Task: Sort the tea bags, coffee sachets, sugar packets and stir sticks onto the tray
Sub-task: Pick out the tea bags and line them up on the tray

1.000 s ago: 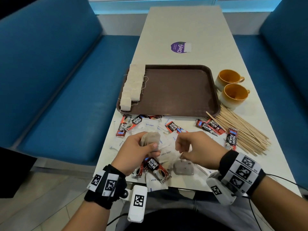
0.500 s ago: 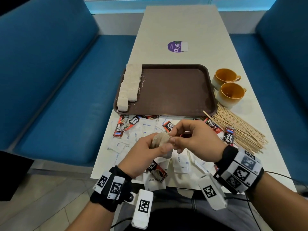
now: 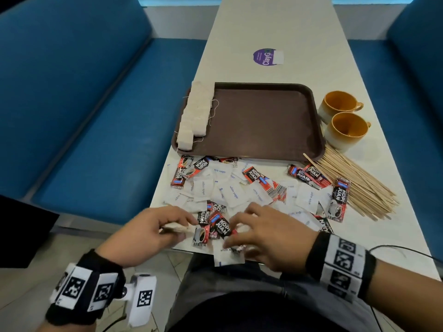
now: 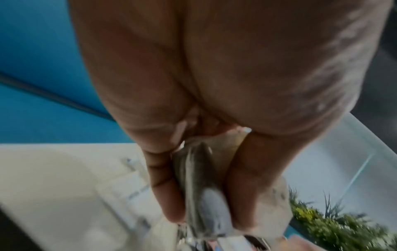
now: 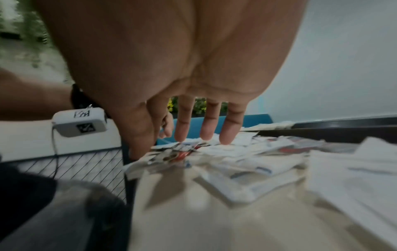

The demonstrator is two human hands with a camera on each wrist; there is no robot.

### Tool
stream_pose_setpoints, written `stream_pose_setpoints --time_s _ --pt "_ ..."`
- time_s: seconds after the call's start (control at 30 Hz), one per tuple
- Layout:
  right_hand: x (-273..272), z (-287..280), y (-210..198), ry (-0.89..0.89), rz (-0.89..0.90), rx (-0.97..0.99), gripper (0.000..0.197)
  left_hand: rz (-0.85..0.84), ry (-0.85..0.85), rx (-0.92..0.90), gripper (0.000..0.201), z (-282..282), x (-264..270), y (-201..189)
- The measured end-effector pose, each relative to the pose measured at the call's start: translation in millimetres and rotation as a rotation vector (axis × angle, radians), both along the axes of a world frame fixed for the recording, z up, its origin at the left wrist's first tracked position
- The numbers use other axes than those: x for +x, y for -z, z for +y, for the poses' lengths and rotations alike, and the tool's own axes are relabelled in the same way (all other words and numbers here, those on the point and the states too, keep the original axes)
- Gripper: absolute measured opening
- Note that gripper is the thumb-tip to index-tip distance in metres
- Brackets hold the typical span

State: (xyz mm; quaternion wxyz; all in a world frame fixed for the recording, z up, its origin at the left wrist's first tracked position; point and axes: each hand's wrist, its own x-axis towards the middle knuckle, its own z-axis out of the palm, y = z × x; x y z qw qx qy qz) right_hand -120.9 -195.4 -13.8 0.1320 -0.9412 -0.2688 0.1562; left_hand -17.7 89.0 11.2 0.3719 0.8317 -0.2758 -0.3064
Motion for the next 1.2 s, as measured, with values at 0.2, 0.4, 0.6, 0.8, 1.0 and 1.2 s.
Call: stream_pose_setpoints --time_s 0.2,0.4,0.6,0.8,1.0,1.2 --pt "2.9 4.5 13.4 -0.068 -0.115 -0.11 0.037 -0.079 0.144 0.074 0.032 -9.9 -16.4 22.3" --pt "1.9 -23.0 14.4 0.134 -0.156 -0.149 0.033 -0.092 0.061 0.059 0.013 -14.6 -18.1 29.7" --pt "1.8 -31.1 15.9 0.306 -0.181 -0.142 0.026 -0.183 0.103 0.024 0.019 -16.3 -13.0 32.6" --pt "16.9 -20.7 9.0 0.416 -0.196 -0.103 0.018 -0.185 0.203 0.079 0.004 -27.8 -21.0 39.5" --pt "32.5 -0.4 -0.8 0.333 -0.071 -0.029 0.045 -0.111 0.291 0.084 0.018 -43.8 -32.0 44.4" --pt "38.3 -4.2 -0.1 0.345 0.028 -0.092 0.044 -0.142 0.099 0.017 0.017 -19.0 -9.2 31.2"
